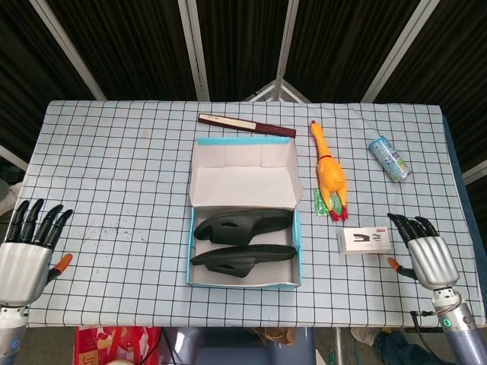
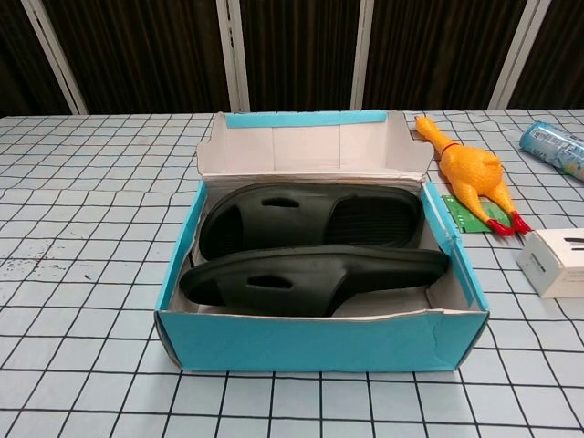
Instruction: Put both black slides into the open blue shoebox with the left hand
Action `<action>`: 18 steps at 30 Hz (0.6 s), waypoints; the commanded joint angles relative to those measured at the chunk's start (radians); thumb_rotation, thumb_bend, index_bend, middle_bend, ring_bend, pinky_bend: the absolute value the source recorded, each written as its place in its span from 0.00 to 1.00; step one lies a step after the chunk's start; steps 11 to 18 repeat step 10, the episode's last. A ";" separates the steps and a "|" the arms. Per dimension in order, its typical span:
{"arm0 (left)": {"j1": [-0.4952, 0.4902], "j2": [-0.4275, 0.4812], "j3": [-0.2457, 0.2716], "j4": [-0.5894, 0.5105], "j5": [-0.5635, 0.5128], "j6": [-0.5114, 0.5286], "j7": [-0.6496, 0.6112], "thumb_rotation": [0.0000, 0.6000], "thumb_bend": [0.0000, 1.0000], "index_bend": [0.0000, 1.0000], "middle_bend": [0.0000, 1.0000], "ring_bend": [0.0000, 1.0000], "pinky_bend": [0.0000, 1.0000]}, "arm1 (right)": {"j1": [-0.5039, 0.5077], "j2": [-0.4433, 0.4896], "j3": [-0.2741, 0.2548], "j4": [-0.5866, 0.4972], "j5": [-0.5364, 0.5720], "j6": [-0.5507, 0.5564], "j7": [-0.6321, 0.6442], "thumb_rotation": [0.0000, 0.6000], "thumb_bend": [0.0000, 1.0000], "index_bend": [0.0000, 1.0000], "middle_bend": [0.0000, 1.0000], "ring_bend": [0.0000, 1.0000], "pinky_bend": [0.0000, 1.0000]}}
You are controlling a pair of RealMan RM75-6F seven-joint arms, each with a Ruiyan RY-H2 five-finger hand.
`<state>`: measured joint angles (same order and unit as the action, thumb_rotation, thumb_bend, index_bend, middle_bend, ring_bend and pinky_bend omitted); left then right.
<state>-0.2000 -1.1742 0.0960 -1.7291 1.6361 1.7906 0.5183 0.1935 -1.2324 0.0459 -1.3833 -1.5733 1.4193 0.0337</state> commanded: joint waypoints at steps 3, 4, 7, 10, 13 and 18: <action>0.054 -0.056 -0.042 0.168 -0.146 -0.058 -0.152 1.00 0.18 0.18 0.16 0.03 0.03 | -0.018 -0.003 0.011 -0.004 0.014 0.034 -0.033 1.00 0.22 0.13 0.20 0.26 0.16; 0.056 -0.060 -0.055 0.183 -0.154 -0.056 -0.157 1.00 0.18 0.18 0.16 0.03 0.03 | -0.020 -0.002 0.012 -0.005 0.015 0.037 -0.036 1.00 0.23 0.13 0.20 0.26 0.16; 0.068 -0.062 -0.073 0.187 -0.205 -0.083 -0.157 1.00 0.18 0.17 0.15 0.03 0.03 | -0.022 0.001 0.013 -0.010 0.019 0.039 -0.044 1.00 0.23 0.13 0.20 0.26 0.15; 0.067 -0.050 -0.086 0.180 -0.245 -0.130 -0.171 1.00 0.18 0.17 0.15 0.03 0.03 | -0.023 -0.001 0.016 -0.012 0.020 0.044 -0.052 1.00 0.23 0.13 0.20 0.25 0.15; 0.067 -0.050 -0.086 0.180 -0.245 -0.130 -0.171 1.00 0.18 0.17 0.15 0.03 0.03 | -0.023 -0.001 0.016 -0.012 0.020 0.044 -0.052 1.00 0.23 0.13 0.20 0.25 0.15; 0.067 -0.050 -0.086 0.180 -0.245 -0.130 -0.171 1.00 0.18 0.17 0.15 0.03 0.03 | -0.023 -0.001 0.016 -0.012 0.020 0.044 -0.052 1.00 0.23 0.13 0.20 0.25 0.15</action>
